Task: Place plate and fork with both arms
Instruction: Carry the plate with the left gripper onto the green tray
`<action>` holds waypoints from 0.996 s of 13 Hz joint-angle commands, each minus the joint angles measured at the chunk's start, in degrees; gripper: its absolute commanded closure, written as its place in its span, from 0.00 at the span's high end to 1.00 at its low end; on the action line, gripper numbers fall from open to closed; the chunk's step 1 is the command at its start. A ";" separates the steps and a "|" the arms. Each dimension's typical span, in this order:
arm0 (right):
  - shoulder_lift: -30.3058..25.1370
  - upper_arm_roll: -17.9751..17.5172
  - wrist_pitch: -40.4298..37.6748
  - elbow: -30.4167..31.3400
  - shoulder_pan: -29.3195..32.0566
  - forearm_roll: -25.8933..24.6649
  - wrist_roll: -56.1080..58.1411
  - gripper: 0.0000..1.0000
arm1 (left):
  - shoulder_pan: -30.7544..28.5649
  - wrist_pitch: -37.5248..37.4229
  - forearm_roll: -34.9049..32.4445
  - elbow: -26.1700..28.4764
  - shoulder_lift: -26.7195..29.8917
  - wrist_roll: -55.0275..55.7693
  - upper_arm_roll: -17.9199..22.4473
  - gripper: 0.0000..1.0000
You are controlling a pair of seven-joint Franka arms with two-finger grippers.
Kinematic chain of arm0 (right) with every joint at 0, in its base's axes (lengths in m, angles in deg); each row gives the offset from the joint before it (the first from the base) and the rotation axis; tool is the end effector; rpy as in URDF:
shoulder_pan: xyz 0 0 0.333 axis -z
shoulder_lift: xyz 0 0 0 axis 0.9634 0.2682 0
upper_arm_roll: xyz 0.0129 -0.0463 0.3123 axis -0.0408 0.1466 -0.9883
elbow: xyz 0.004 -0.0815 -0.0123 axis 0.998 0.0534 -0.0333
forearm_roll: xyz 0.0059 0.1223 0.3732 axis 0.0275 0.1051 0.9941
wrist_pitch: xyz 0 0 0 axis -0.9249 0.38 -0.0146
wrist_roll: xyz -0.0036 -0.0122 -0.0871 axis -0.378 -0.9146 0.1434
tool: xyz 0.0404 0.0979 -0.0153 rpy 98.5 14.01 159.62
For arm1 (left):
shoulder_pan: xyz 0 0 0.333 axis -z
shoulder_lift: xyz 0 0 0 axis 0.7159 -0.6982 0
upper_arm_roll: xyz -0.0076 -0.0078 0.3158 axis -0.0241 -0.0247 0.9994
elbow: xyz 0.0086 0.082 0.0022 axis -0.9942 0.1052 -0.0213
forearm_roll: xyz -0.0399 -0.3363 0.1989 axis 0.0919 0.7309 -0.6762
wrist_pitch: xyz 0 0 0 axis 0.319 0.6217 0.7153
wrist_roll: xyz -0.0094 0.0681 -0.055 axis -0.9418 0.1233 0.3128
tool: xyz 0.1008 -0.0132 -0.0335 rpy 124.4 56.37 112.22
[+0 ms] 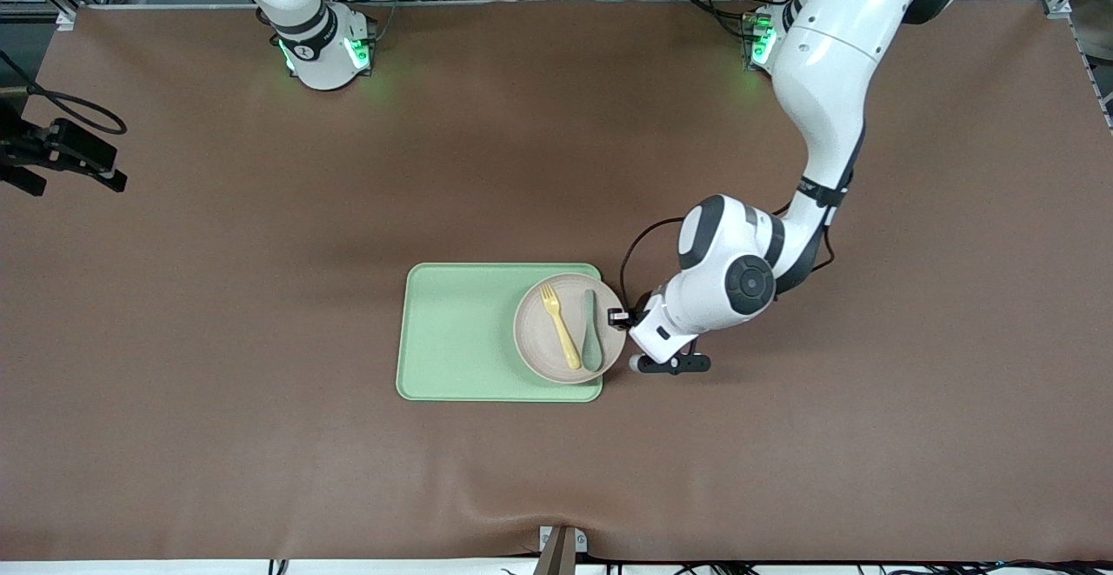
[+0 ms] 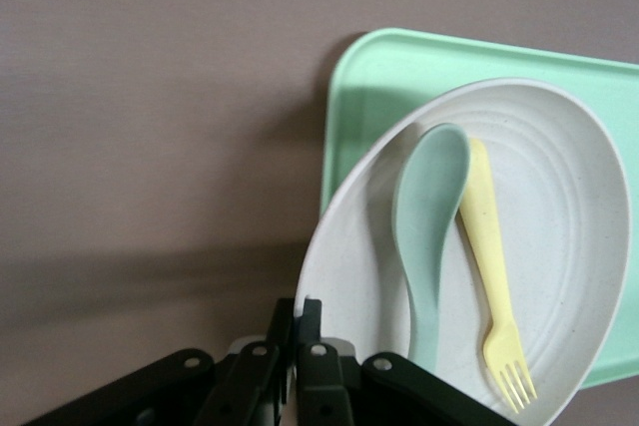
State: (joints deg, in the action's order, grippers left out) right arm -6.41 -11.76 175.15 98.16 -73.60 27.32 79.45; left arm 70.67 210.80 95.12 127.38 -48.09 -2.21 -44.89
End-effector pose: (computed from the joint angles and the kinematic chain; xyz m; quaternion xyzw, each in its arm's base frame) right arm 0.5628 -0.0132 0.6492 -0.9998 -0.0100 -0.0110 0.0147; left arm 0.6344 -0.3772 0.2294 0.9831 0.0172 -0.0335 0.1791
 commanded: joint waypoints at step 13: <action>9.25 -0.62 0.85 -0.09 -1.99 0.24 -0.40 1.00 | 4.22 11.16 0.82 -2.74 -6.44 2.67 -0.22 0.00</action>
State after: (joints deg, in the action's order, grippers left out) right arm 1.92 -12.12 175.69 98.37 -74.54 27.25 79.43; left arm 74.44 221.06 95.19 126.80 -52.98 -1.03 -44.99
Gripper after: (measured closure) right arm 0.000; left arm 0.956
